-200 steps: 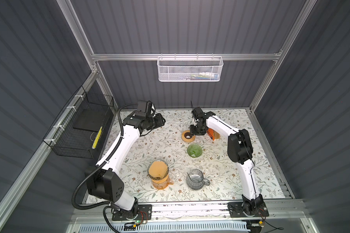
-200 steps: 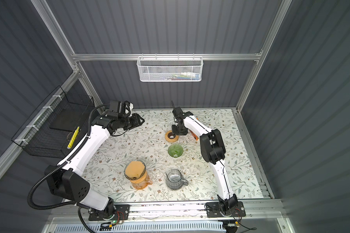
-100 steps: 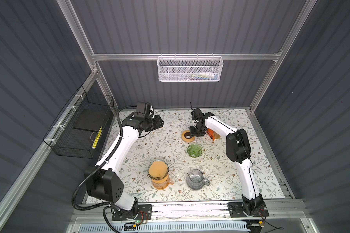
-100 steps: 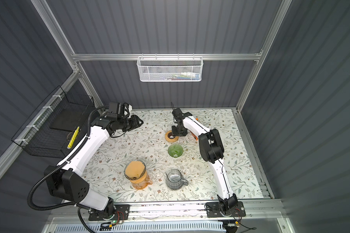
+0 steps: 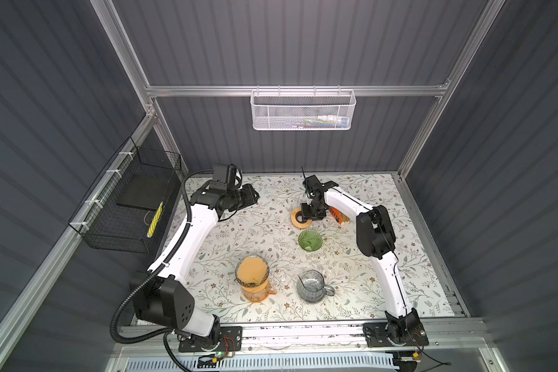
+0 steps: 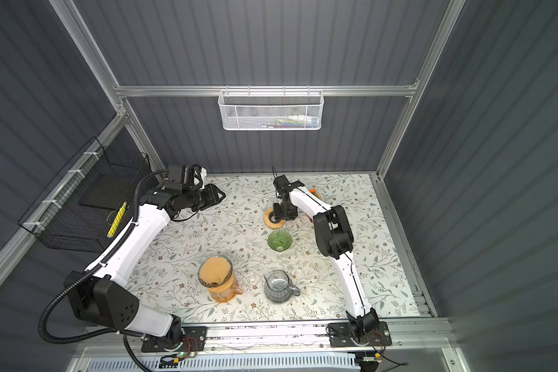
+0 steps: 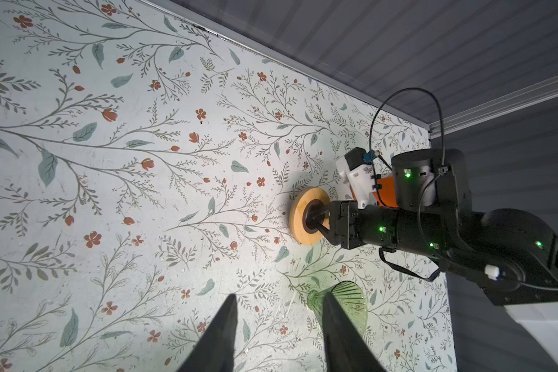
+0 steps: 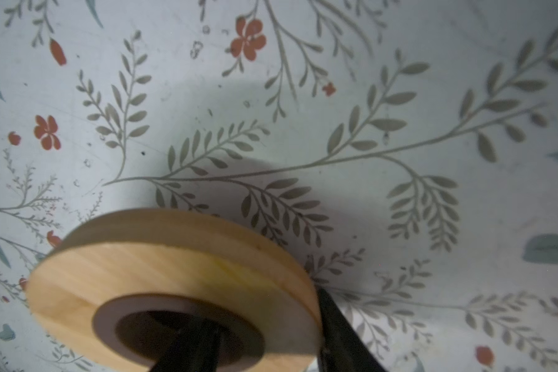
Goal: Place the coffee filter in the dripper
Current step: 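Lower the right gripper into the wooden ring's hole and grasp it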
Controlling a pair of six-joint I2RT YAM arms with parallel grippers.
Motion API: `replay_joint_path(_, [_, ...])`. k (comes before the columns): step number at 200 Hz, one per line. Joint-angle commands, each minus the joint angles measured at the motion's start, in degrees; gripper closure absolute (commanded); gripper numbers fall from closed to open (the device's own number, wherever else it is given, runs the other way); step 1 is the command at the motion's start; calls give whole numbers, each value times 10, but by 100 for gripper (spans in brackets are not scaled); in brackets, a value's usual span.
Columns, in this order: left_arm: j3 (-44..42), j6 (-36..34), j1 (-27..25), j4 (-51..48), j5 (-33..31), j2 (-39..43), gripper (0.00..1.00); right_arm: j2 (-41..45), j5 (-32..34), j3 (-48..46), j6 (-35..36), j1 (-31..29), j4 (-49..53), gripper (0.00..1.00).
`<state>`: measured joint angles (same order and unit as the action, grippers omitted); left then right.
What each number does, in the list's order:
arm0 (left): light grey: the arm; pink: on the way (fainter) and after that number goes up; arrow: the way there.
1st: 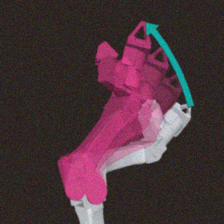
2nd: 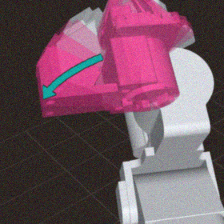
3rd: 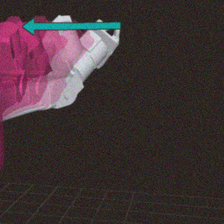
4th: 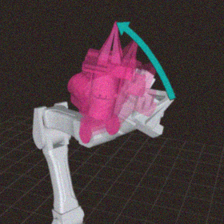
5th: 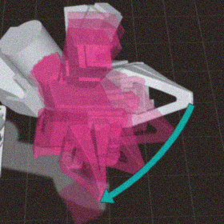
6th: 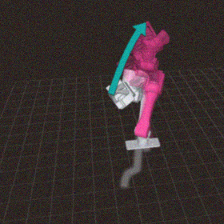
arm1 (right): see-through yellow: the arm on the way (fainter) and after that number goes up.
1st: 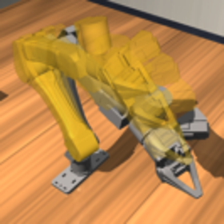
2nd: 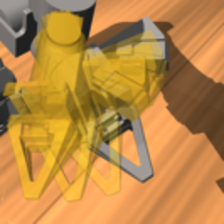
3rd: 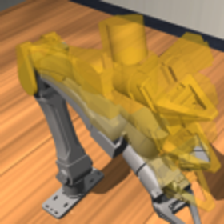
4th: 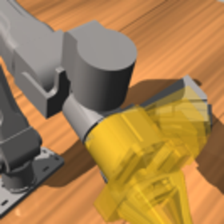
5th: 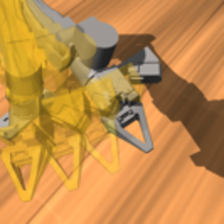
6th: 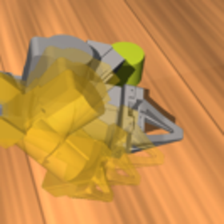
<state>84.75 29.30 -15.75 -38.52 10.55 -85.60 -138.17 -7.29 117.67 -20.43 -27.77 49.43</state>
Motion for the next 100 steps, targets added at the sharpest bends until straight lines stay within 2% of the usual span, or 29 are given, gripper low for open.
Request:
replay_joint_path(1, [-6, -4, 5, -6, 1, 17, 56, -12, 7, 16, 1, -4, 19, 53])
replay_joint_path(82, [-11, 0, 9, -7, -2, 29, 56, -13, 16, 20, 5, -6, 20, 64])
replay_joint_path(100, [-12, 2, 9, -5, 0, 30, 56, -13, 16, 23, 7, -5, 22, 69])
